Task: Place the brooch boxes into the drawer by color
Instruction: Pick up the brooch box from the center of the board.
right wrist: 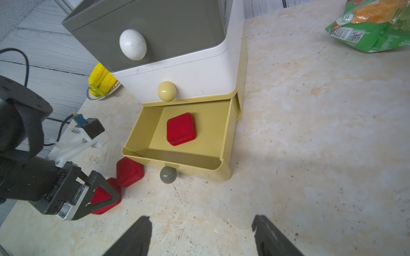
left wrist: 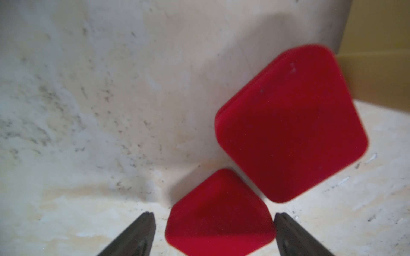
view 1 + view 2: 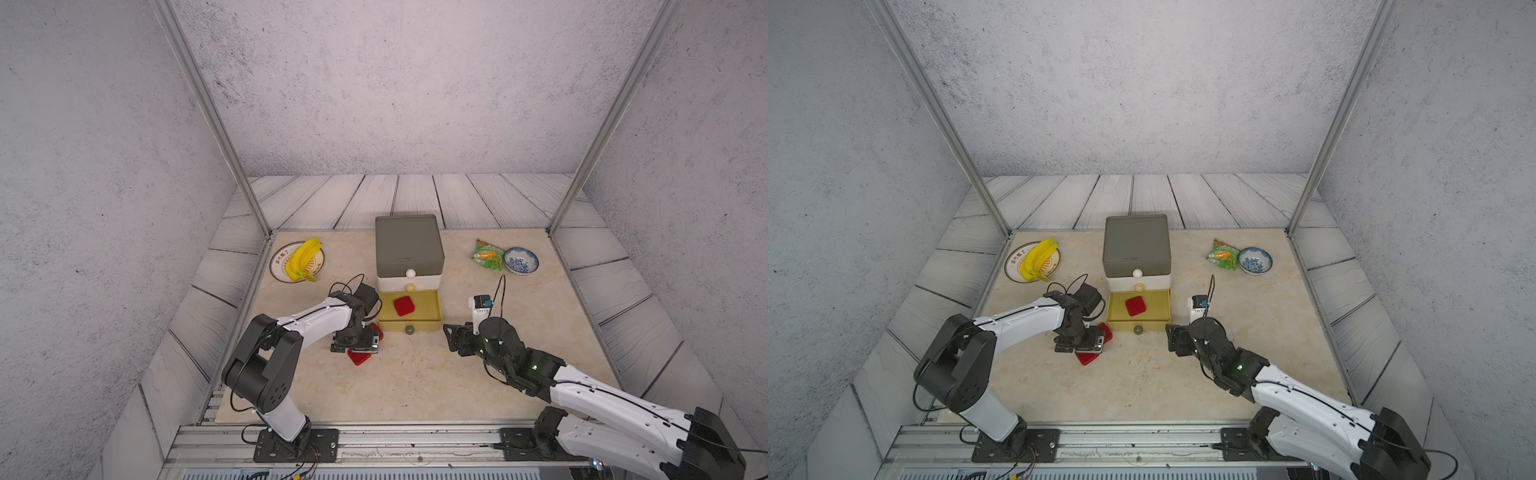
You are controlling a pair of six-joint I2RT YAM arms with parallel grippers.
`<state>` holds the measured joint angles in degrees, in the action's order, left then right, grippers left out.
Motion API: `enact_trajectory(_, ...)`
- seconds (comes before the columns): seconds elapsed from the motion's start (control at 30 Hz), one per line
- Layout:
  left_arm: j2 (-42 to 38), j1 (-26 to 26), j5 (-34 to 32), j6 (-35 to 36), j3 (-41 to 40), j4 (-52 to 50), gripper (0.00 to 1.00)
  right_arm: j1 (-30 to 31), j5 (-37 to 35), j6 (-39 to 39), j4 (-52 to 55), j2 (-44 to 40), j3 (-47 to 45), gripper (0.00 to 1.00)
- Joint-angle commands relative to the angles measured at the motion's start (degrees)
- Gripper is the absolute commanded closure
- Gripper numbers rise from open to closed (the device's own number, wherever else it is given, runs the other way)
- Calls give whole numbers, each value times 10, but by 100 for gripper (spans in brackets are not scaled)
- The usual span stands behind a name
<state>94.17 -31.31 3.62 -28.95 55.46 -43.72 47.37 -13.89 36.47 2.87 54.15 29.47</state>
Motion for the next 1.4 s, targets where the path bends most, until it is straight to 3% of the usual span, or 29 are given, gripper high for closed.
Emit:
enact_trajectory(0.0, 10, -3, -12, -2, -5, -15, 12, -2, -7, 2, -1, 4, 2, 22)
enact_trajectory(0.17, 15, -3, -11, -1, -6, -12, 16, -3, -7, 4, 1, 4, 2, 22)
enact_trajectory(0.5, -2, -3, 1, 1, 3, -28, 32, -3, 0, 3, -11, 17, 6, 22)
enact_trajectory(0.97, -107, -3, 11, 17, 53, -91, 37, -3, 26, -12, -15, 30, 28, 22)
enact_trajectory(1.17, -143, -5, 21, 28, 101, -111, 37, -3, 105, -53, 17, 40, 81, 23)
enact_trajectory(1.37, -181, -7, 45, 48, 116, -104, 38, -3, 196, -42, -38, 78, 82, 23)
